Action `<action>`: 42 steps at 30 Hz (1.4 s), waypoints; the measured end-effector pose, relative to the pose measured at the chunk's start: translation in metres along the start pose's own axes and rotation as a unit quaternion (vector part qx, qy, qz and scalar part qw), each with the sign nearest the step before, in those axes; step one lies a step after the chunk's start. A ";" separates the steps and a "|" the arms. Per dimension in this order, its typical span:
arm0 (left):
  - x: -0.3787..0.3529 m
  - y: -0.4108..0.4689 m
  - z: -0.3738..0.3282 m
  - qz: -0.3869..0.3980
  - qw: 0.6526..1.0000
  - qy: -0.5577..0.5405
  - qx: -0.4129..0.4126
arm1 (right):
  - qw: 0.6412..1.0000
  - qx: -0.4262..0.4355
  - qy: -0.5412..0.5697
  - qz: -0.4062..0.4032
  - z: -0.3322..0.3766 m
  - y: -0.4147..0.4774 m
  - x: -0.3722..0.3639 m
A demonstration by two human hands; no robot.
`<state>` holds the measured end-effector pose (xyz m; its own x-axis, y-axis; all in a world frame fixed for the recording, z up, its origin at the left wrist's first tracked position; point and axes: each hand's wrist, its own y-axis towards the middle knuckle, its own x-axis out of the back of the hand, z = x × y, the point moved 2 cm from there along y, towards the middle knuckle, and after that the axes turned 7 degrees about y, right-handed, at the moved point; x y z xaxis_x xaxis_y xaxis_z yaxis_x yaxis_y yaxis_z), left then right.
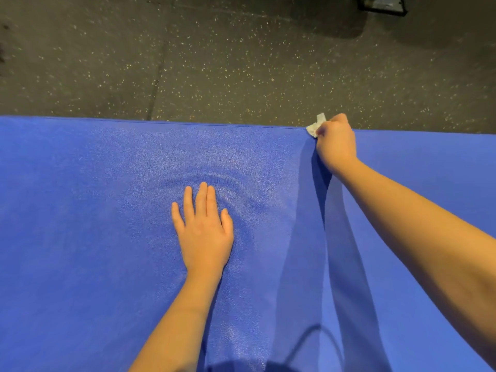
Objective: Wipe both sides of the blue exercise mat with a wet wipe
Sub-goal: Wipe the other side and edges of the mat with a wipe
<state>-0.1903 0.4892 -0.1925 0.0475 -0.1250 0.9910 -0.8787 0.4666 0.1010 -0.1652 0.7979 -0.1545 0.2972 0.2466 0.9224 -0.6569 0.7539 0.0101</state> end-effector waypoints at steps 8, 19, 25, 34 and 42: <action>0.000 0.000 0.000 -0.006 1.000 -0.003 -0.001 | 0.998 0.057 -0.004 0.021 -0.003 -0.023 0.010; 0.000 0.001 0.000 -0.011 1.000 -0.004 -0.002 | 0.986 0.165 0.033 0.016 0.008 -0.058 -0.014; 0.000 0.000 0.000 -0.008 1.000 -0.008 0.000 | 0.978 0.189 0.083 0.023 0.038 -0.078 -0.021; -0.001 0.000 0.000 -0.002 1.000 -0.014 0.002 | 0.990 0.107 0.090 0.002 0.030 -0.079 -0.018; -0.002 0.001 0.002 0.003 1.000 -0.020 0.000 | 0.967 0.227 0.106 0.038 0.035 -0.103 -0.015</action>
<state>-0.1923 0.4887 -0.1946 0.0221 -0.1574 0.9873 -0.8791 0.4672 0.0941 -0.1261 0.6954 -0.1558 0.3393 0.4472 0.8276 -0.9052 0.3944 0.1580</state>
